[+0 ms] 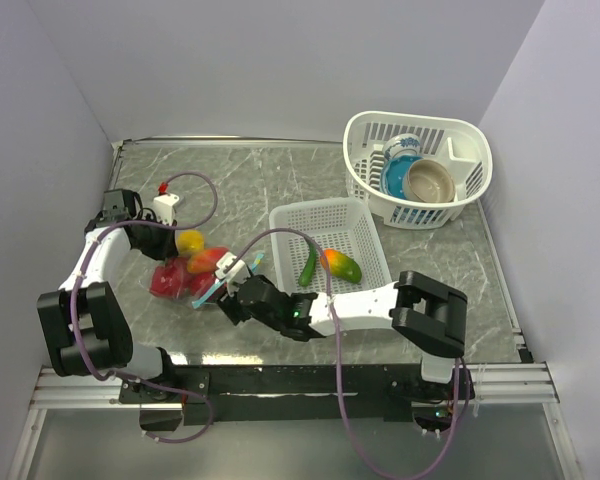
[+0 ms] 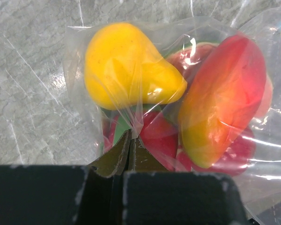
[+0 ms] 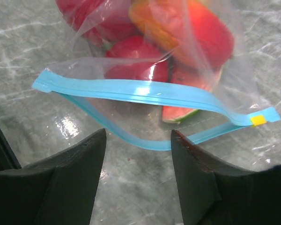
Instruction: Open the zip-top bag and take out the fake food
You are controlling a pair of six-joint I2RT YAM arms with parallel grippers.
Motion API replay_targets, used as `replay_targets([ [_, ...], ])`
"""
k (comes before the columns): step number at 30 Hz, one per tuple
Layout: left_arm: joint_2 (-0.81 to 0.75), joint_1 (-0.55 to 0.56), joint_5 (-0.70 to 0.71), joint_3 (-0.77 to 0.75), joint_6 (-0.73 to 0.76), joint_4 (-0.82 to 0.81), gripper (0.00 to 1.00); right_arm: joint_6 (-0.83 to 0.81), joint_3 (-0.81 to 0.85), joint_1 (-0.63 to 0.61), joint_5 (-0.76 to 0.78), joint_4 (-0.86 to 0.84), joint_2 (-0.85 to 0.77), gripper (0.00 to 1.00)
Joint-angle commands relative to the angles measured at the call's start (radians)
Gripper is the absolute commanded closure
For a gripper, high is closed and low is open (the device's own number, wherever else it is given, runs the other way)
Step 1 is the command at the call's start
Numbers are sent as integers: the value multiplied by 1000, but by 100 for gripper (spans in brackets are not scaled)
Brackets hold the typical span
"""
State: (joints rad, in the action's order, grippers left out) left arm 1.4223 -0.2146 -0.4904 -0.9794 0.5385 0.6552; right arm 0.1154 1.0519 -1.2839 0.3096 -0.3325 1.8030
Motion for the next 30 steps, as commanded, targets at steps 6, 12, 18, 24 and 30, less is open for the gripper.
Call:
replay_targets([
  [6,6,3,12,22,8,12,99,13,-3,28,-21,-65,-47,62],
  [12,1,3,3,8,2,31,99,32,85,47,-46,-59,54,49],
  [18,-40,3,3,21,-6,61,99,43,197,54,-109,-72,214,23],
  [24,-80,12,24,88,-11,69,99,58,286,54,-147,-117,309,14],
  [30,-79,43,18,145,-21,58,99,61,418,54,-130,-51,392,12],
])
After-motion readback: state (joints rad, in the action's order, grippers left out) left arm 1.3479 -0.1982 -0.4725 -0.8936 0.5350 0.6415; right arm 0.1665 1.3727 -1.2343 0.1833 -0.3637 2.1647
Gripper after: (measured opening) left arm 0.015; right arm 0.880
